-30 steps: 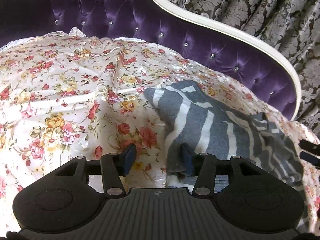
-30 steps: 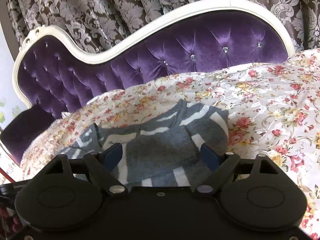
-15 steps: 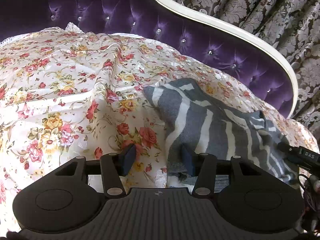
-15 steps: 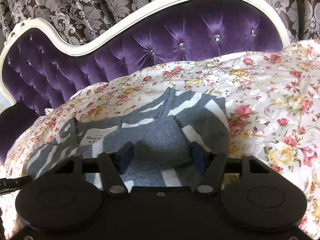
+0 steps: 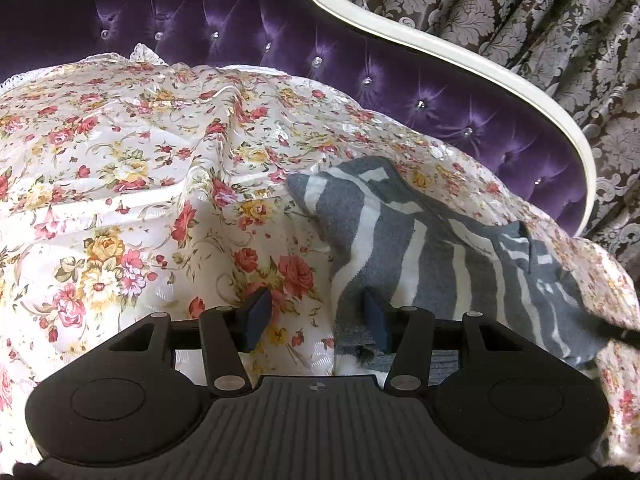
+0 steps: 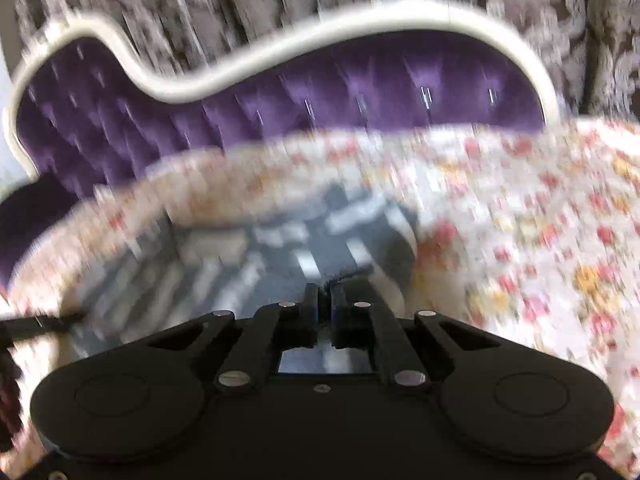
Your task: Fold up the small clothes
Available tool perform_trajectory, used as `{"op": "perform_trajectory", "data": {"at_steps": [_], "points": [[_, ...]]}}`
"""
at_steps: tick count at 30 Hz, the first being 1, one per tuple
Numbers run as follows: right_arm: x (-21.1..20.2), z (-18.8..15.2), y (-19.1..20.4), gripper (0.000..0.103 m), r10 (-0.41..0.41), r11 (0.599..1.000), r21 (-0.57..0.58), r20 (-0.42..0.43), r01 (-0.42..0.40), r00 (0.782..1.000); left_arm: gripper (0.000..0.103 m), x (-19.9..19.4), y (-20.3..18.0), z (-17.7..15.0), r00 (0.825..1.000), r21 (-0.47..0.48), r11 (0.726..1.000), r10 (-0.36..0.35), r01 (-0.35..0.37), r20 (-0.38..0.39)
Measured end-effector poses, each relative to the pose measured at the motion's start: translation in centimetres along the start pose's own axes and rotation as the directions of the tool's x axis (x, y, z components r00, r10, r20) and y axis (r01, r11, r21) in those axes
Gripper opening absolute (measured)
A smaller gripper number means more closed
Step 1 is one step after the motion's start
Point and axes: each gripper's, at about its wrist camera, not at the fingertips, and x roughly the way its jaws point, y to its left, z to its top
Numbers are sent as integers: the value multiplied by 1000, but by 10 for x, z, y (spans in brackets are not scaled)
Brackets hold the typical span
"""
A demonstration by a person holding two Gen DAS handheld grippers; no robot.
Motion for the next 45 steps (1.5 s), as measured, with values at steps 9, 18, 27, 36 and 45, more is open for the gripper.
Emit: {"op": "perform_trajectory", "data": {"at_steps": [9,18,27,36,45], "points": [[6,-3,7,22,-52,991,-128,-64,43,997,58,-1,0,0,1000,31,999,24,-23,-9],[-10,8,-3,68,-65,996,-57,77,69,995,60,-16,15,6,994,-11,994,110,-110,9],[-1,7,6,69,18,1000,-26,63,-17,998,66,-2,-26,16,991,130,986,92,-105,102],[5,2,14,70,28,998,-58,32,-26,999,67,21,-5,13,980,100,976,190,-194,53],[8,1,12,77,27,998,-52,22,-26,999,68,19,-8,11,976,121,969,208,-214,60]]}}
